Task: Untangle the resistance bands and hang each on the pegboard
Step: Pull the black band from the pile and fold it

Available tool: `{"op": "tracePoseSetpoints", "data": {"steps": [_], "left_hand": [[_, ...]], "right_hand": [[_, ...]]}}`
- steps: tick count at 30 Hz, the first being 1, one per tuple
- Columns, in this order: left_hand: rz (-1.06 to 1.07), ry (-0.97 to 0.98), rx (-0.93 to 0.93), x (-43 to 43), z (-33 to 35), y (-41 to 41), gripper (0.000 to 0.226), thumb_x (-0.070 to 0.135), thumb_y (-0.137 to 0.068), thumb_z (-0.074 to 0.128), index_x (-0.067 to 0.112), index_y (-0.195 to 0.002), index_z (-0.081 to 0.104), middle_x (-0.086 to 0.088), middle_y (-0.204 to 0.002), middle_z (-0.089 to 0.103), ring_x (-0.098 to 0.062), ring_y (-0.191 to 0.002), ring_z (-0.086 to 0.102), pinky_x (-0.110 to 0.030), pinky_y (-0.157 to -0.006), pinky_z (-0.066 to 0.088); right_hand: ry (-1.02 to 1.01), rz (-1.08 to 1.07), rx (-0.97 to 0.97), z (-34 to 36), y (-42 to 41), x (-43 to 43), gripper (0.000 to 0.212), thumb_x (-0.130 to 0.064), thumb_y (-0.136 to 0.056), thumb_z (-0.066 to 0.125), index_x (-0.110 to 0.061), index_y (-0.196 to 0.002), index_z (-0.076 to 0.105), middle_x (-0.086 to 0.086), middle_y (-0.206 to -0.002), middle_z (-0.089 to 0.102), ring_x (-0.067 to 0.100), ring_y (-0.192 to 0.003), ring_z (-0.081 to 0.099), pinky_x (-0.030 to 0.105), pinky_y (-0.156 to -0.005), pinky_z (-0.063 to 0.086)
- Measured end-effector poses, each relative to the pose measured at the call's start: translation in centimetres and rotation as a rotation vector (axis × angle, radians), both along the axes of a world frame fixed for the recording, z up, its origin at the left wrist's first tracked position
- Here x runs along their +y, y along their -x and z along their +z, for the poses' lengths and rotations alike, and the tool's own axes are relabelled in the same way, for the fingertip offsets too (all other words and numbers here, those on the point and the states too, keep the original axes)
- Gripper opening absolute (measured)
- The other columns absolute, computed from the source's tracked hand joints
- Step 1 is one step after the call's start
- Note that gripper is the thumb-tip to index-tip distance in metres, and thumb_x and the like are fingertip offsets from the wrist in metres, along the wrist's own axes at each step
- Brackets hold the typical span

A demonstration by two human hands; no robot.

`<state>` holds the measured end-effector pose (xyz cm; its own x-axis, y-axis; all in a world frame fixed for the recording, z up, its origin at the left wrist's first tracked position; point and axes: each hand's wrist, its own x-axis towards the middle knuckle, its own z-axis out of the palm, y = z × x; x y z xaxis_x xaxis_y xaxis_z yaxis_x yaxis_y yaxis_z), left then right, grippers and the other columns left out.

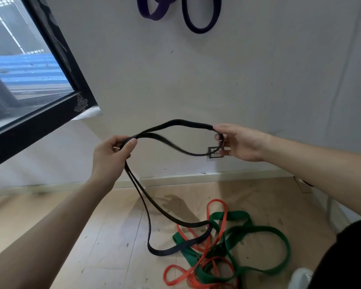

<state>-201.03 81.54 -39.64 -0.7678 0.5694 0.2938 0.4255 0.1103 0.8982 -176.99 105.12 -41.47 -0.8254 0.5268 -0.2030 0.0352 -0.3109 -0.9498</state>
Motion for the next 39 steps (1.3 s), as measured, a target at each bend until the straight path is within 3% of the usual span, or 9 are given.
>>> {"op": "tracePoseSetpoints", "data": {"steps": [4,9,13,16,24,27,30,33,39], "left_hand": [[-0.018,0.014,0.016,0.1,0.0,-0.1,0.008,0.031,-0.089,0.076,0.026,-0.095,0.076,0.003,-0.085,0.071,-0.008,-0.07,0.063,-0.038,-0.088,0.06],[-0.068,0.007,0.014,0.4,0.1,-0.8,0.008,0.029,-0.089,0.076,0.025,-0.096,0.076,0.004,-0.083,0.07,-0.006,-0.07,0.062,-0.04,-0.09,0.059],[-0.13,-0.015,0.016,0.9,0.4,-1.7,0.009,0.024,-0.088,0.078,0.025,-0.096,0.076,0.01,-0.08,0.072,-0.005,-0.073,0.063,-0.039,-0.086,0.058],[-0.232,0.037,0.049,1.2,0.5,-2.6,0.011,0.018,-0.087,0.078,0.025,-0.094,0.075,0.013,-0.078,0.074,-0.003,-0.075,0.065,-0.03,-0.081,0.058],[-0.453,0.084,0.089,2.1,1.0,-4.7,0.014,0.017,-0.085,0.078,0.016,-0.099,0.076,0.0,-0.088,0.076,-0.009,-0.077,0.067,-0.024,-0.071,0.053],[-0.477,0.061,0.119,2.5,1.3,-5.5,0.015,0.016,-0.085,0.079,0.017,-0.1,0.077,0.002,-0.089,0.077,-0.008,-0.079,0.068,-0.023,-0.072,0.053],[-0.482,0.032,0.106,2.9,1.5,-6.2,0.013,0.015,-0.085,0.078,0.017,-0.098,0.077,-0.002,-0.087,0.076,-0.009,-0.074,0.066,-0.027,-0.072,0.055],[-0.513,0.034,0.105,3.2,1.6,-6.7,0.018,0.018,-0.084,0.079,0.017,-0.102,0.076,0.001,-0.087,0.077,-0.008,-0.075,0.066,-0.027,-0.074,0.054],[-0.635,0.113,0.115,4.3,1.1,-8.2,0.02,0.011,-0.081,0.082,0.018,-0.096,0.073,0.004,-0.085,0.074,-0.01,-0.081,0.069,-0.027,-0.079,0.056]], "right_hand": [[-0.347,-0.076,-0.083,-0.8,-0.7,0.7,0.036,0.006,-0.089,0.067,-0.02,-0.113,0.065,0.001,-0.081,0.06,0.015,-0.076,0.058,0.028,-0.07,0.045],[-0.937,0.099,-0.375,-1.7,-1.7,1.1,0.041,-0.001,-0.088,0.073,-0.014,-0.126,0.063,0.0,-0.098,0.07,0.025,-0.09,0.07,0.027,-0.08,0.058],[-1.11,0.169,-0.459,-1.1,-1.2,0.6,0.048,-0.007,-0.087,0.075,-0.014,-0.133,0.061,-0.004,-0.099,0.066,0.022,-0.094,0.066,0.033,-0.088,0.056],[-1.108,0.156,-0.417,-0.2,-0.5,-0.3,0.053,-0.012,-0.084,0.079,-0.015,-0.134,0.06,0.004,-0.111,0.066,0.023,-0.098,0.067,0.034,-0.09,0.056],[-0.985,0.178,-0.149,2.1,2.3,-5.6,0.067,-0.037,-0.083,0.08,-0.026,-0.143,0.051,-0.009,-0.131,0.06,0.006,-0.119,0.056,0.025,-0.1,0.047],[-0.905,0.216,-0.088,2.3,2.7,-6.7,0.049,-0.028,-0.087,0.079,-0.02,-0.131,0.06,-0.002,-0.119,0.07,0.009,-0.113,0.064,0.035,-0.103,0.05],[-0.853,0.183,-0.04,2.9,2.1,-6.8,0.027,-0.017,-0.088,0.076,-0.01,-0.113,0.068,0.01,-0.098,0.07,0.015,-0.089,0.067,0.043,-0.089,0.056],[-0.805,0.145,-0.028,4.0,1.1,-6.3,0.018,-0.009,-0.089,0.074,-0.006,-0.106,0.069,0.006,-0.086,0.069,0.004,-0.073,0.063,0.019,-0.064,0.051],[-0.754,0.125,0.058,5.6,-1.1,-5.5,0.015,0.0,-0.089,0.071,-0.004,-0.103,0.069,0.008,-0.091,0.073,0.01,-0.082,0.068,0.021,-0.077,0.052]]}}
